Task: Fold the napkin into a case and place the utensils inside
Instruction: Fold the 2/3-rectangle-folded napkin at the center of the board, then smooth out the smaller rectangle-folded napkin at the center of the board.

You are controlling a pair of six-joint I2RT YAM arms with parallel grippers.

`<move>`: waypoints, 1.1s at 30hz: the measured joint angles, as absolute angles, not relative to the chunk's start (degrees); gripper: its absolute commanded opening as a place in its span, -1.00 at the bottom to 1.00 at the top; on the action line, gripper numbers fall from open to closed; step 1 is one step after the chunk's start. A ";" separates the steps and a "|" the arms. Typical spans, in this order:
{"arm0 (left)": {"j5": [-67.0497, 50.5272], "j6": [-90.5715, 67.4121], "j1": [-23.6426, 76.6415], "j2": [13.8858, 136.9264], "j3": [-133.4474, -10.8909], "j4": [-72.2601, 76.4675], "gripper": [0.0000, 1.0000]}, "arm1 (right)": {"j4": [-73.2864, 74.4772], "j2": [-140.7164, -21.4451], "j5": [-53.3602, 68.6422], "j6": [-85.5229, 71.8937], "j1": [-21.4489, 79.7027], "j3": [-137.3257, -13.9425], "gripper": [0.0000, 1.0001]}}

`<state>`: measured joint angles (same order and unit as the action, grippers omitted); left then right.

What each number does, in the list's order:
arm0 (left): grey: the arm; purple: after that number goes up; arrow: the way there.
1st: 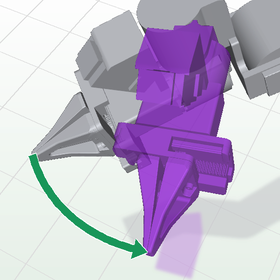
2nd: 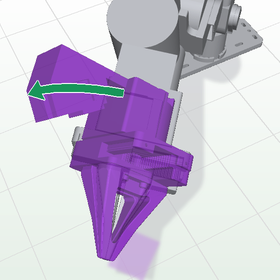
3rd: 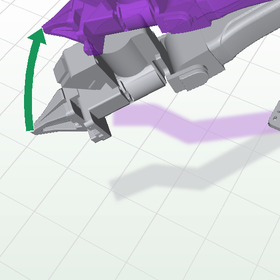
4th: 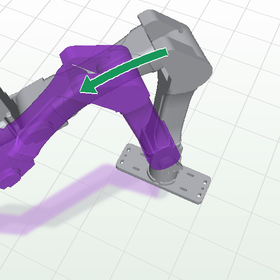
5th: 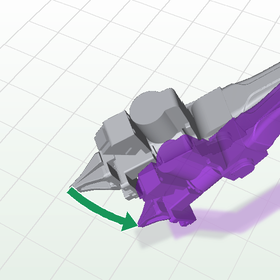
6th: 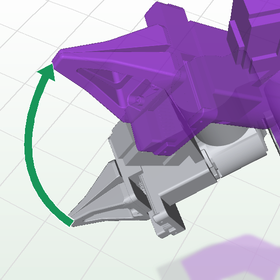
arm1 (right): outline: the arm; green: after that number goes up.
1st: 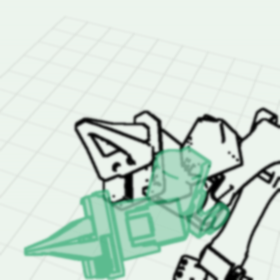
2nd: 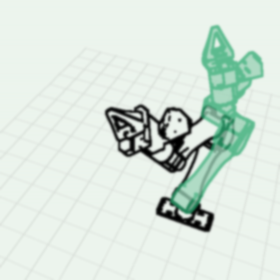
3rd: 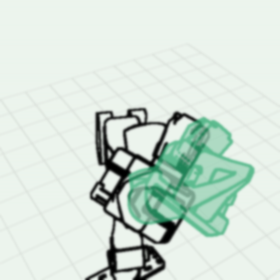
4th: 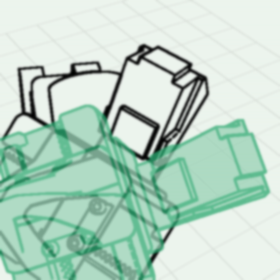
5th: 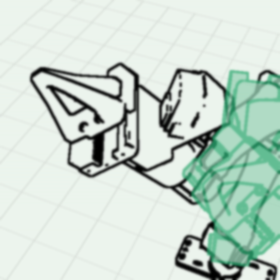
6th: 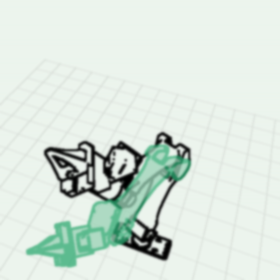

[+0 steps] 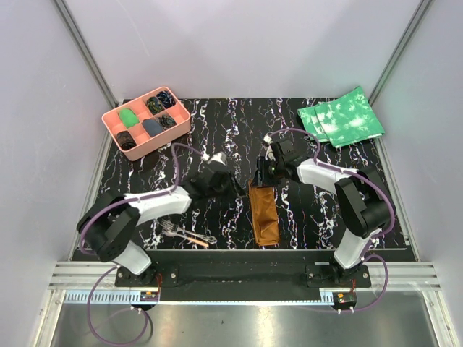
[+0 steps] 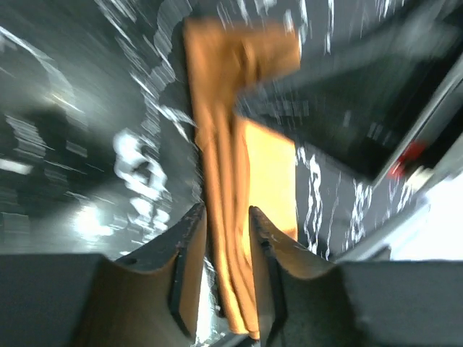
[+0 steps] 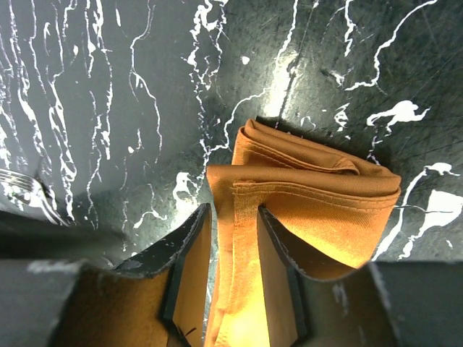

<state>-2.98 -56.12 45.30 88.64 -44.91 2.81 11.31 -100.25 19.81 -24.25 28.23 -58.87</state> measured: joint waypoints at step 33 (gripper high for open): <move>-1.34 -49.91 34.41 88.09 -50.09 -3.64 -0.59 | 10.13 -94.89 -12.51 -18.94 41.78 -55.05 -0.20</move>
<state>-1.34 -49.91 34.41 88.09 -50.09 -3.64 10.13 -94.89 -12.51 -18.94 41.78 -55.05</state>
